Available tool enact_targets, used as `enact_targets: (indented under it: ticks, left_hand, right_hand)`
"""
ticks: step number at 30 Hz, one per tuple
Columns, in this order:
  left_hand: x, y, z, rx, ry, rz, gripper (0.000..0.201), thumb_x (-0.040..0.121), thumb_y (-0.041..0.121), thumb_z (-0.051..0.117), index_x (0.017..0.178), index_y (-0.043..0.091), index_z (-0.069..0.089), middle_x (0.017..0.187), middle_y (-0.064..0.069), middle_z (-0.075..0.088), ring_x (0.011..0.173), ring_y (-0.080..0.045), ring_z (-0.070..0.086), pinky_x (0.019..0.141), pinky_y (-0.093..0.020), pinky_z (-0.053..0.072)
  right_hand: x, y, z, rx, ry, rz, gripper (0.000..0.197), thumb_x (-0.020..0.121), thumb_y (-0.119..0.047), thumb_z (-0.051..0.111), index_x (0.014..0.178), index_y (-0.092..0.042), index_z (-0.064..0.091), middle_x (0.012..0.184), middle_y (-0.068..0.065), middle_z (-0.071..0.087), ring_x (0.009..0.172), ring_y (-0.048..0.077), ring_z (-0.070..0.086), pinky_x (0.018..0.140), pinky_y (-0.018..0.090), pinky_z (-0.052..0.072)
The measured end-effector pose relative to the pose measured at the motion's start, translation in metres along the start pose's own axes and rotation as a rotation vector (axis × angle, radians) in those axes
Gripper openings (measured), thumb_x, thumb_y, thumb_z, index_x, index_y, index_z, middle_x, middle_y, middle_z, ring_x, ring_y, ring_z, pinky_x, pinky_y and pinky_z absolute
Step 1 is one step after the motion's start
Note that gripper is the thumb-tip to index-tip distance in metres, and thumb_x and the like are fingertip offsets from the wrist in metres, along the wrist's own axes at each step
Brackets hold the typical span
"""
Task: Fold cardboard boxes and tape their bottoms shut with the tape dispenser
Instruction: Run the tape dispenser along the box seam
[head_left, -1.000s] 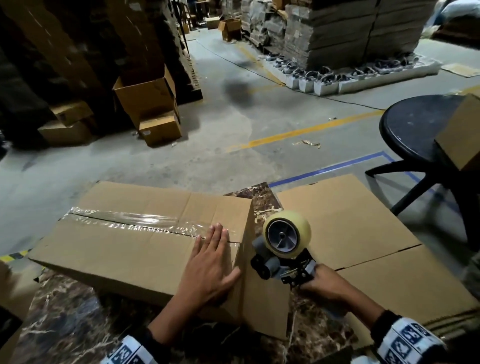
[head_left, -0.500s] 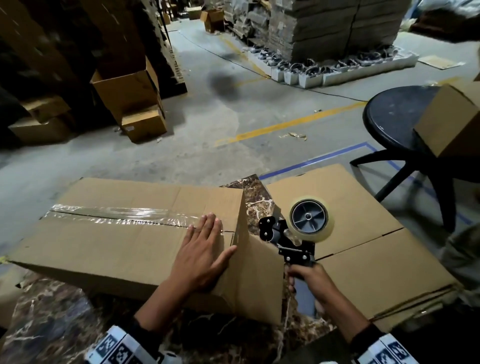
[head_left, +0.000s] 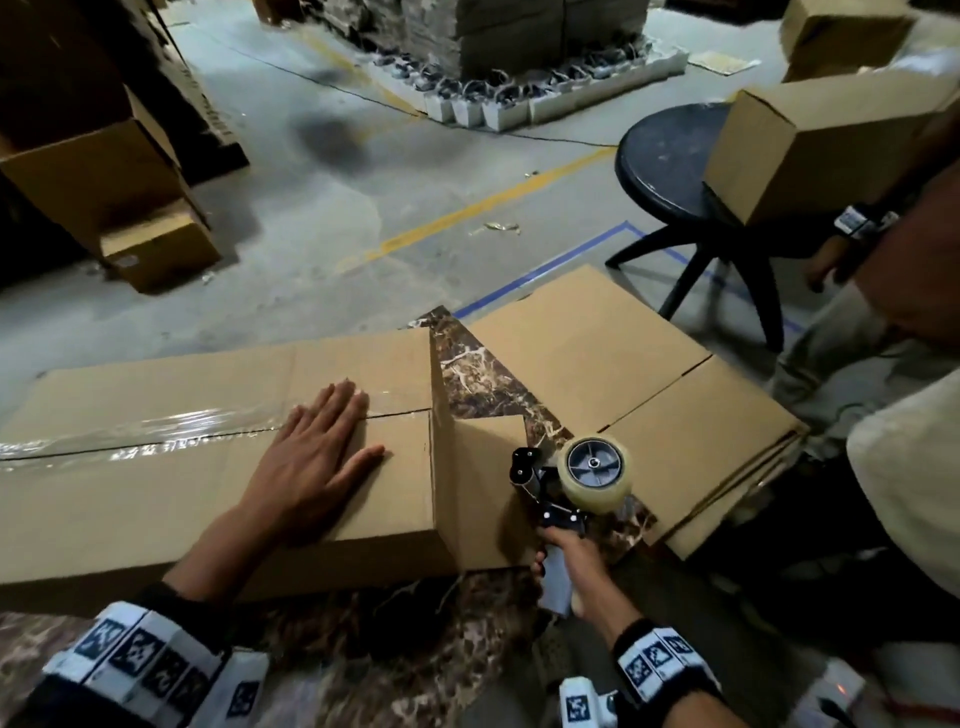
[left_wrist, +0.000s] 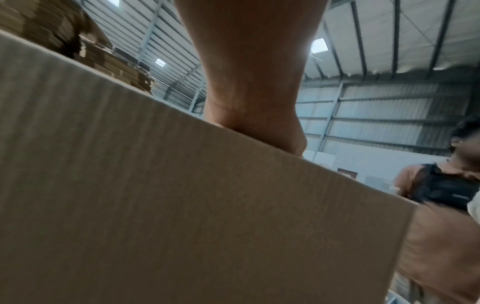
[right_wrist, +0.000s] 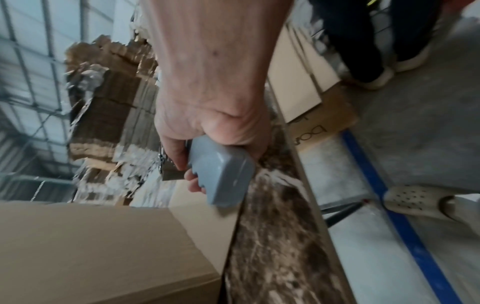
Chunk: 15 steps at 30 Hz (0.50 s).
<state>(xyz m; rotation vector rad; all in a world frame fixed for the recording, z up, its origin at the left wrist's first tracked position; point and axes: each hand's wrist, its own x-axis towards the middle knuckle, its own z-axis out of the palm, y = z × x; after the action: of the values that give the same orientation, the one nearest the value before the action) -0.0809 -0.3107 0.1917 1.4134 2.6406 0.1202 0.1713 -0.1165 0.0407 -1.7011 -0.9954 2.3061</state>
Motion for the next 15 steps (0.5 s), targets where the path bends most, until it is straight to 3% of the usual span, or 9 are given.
enact_targets:
  ticks: [4, 7, 11, 15]
  left_hand:
    - [-0.003, 0.0, 0.003, -0.045, 0.033, 0.02, 0.079, 0.091, 0.074, 0.006, 0.156, 0.028, 0.0, 0.163, 0.008, -0.009, 0.149, -0.006, -0.013, 0.123, -0.035, -0.002]
    - [-0.003, -0.006, 0.0, -0.084, 0.045, 0.017, 0.082, 0.089, 0.073, 0.008, 0.156, 0.025, 0.002, 0.162, 0.006, -0.008, 0.149, -0.009, -0.013, 0.123, -0.035, 0.0]
    - [-0.014, -0.034, -0.007, -0.106, 0.056, -0.028, 0.088, 0.085, 0.076, 0.006, 0.156, 0.024, 0.002, 0.162, 0.004, -0.008, 0.149, -0.01, -0.013, 0.123, -0.036, 0.0]
    - [-0.036, -0.084, -0.015, -0.118, 0.095, -0.148, 0.102, 0.075, 0.086, -0.007, 0.155, 0.023, 0.0, 0.161, 0.002, -0.008, 0.149, -0.012, -0.012, 0.123, -0.036, -0.001]
  right_hand:
    - [-0.005, 0.016, -0.005, 0.076, 0.054, -0.035, 0.019, 0.086, -0.008, 0.068, 0.071, -0.003, 0.059, 0.06, 0.011, 0.051, 0.051, 0.024, 0.051, 0.051, 0.031, 0.043]
    - [-0.024, 0.009, 0.001, 0.054, 0.005, -0.119, 0.019, 0.085, -0.013, 0.072, 0.073, -0.003, 0.062, 0.061, 0.012, 0.054, 0.054, 0.024, 0.054, 0.052, 0.032, 0.045]
    - [-0.071, -0.037, 0.03, -0.101, -0.089, -0.323, 0.027, 0.087, -0.017, 0.071, 0.066, -0.003, 0.062, 0.06, 0.015, 0.055, 0.051, 0.025, 0.055, 0.054, 0.033, 0.046]
    - [-0.13, -0.088, 0.073, -0.202, -0.248, -0.439, 0.025, 0.089, -0.009, 0.067, 0.065, 0.0, 0.064, 0.057, 0.013, 0.056, 0.046, 0.023, 0.053, 0.05, 0.031, 0.047]
